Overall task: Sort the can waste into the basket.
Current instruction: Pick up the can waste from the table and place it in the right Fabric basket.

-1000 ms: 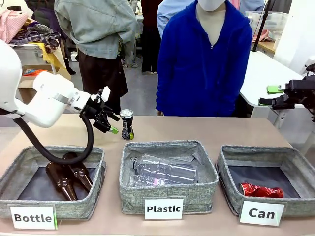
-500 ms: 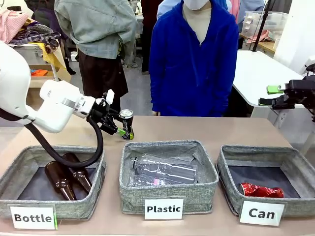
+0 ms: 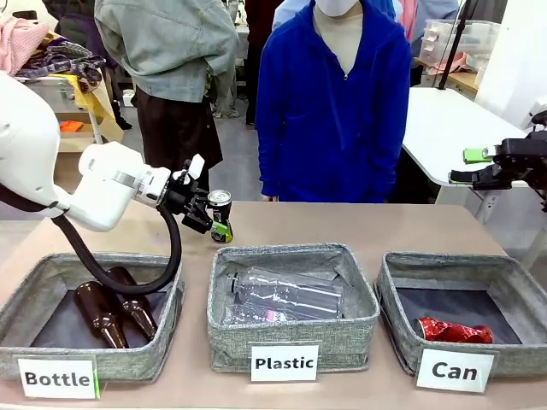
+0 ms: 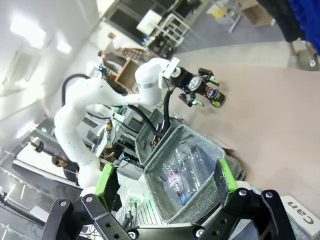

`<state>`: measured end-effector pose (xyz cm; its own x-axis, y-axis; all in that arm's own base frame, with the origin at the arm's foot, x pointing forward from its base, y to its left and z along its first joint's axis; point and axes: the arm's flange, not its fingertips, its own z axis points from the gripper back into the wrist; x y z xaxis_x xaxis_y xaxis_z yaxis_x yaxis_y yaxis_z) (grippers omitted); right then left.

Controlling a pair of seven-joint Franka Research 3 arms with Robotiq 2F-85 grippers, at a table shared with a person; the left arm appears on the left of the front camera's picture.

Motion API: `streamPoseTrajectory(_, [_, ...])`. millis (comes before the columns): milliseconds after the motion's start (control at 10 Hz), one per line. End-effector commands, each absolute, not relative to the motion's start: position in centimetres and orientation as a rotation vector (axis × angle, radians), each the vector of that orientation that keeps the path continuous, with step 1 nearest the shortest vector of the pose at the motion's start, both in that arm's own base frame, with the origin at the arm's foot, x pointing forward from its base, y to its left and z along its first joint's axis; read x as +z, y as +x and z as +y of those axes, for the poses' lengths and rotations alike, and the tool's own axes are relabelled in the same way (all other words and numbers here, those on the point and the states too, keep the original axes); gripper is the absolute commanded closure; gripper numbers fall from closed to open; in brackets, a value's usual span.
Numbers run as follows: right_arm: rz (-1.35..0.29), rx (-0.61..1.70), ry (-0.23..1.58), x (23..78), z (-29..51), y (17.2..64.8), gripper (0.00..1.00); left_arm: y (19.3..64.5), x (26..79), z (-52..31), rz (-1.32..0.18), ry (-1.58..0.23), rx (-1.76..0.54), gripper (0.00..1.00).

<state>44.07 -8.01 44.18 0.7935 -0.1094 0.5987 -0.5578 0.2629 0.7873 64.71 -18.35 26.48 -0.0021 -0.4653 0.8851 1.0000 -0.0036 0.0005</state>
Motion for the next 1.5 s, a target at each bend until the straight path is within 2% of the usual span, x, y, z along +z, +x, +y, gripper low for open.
streamPoseTrajectory(0, [-0.642, 0.343, 1.27, 44.2, -8.0, 43.9, 0.0, 65.3, 26.3, -18.6, -0.87, -0.913, -1.371, 0.0])
streamPoseTrajectory(100, [-0.642, 0.343, 1.27, 44.2, -8.0, 43.9, 0.0, 65.2, 26.3, -18.5, -0.87, -0.953, -1.367, 0.58])
streamPoseTrajectory(200, [-0.642, 0.343, 1.27, 44.2, -8.0, 43.9, 0.0, 65.1, 26.6, -18.3, -0.878, -0.966, -1.366, 0.58])
streamPoseTrajectory(300, [-0.642, 0.343, 1.27, 44.2, -8.0, 43.9, 0.0, 65.0, 27.0, -18.0, -0.893, -0.982, -1.365, 1.0])
streamPoseTrajectory(500, [-0.642, 0.343, 1.27, 44.2, -8.0, 43.9, 0.0, 64.4, 28.6, -17.0, -0.956, -1.006, -1.367, 1.0])
streamPoseTrajectory(600, [-0.642, 0.343, 1.27, 44.2, -8.0, 43.9, 0.0, 63.9, 29.9, -16.4, -0.988, -1.014, -1.37, 0.85])
streamPoseTrajectory(800, [-0.642, 0.343, 1.27, 44.2, -8.0, 43.9, 0.0, 62.5, 33.4, -14.8, -1.048, -1.01, -1.369, 1.0])
streamPoseTrajectory(1000, [-0.642, 0.343, 1.27, 44.2, -8.0, 43.9, 0.0, 59.5, 37.9, -12.5, -1.054, -0.996, -1.368, 1.0])
streamPoseTrajectory(1200, [-0.642, 0.343, 1.27, 44.2, -8.0, 43.9, 0.0, 53.3, 41.4, -8.8, -1.021, -1.031, -1.395, 1.0])
streamPoseTrajectory(1300, [-0.642, 0.343, 1.27, 44.2, -8.0, 43.9, 0.0, 50.3, 41.6, -7.4, -1.01, -1.018, -1.409, 1.0])
streamPoseTrajectory(1400, [-0.642, 0.343, 1.27, 44.2, -8.0, 43.9, 0.0, 48.0, 41.4, -6.3, -1.063, -0.987, -1.43, 1.0])
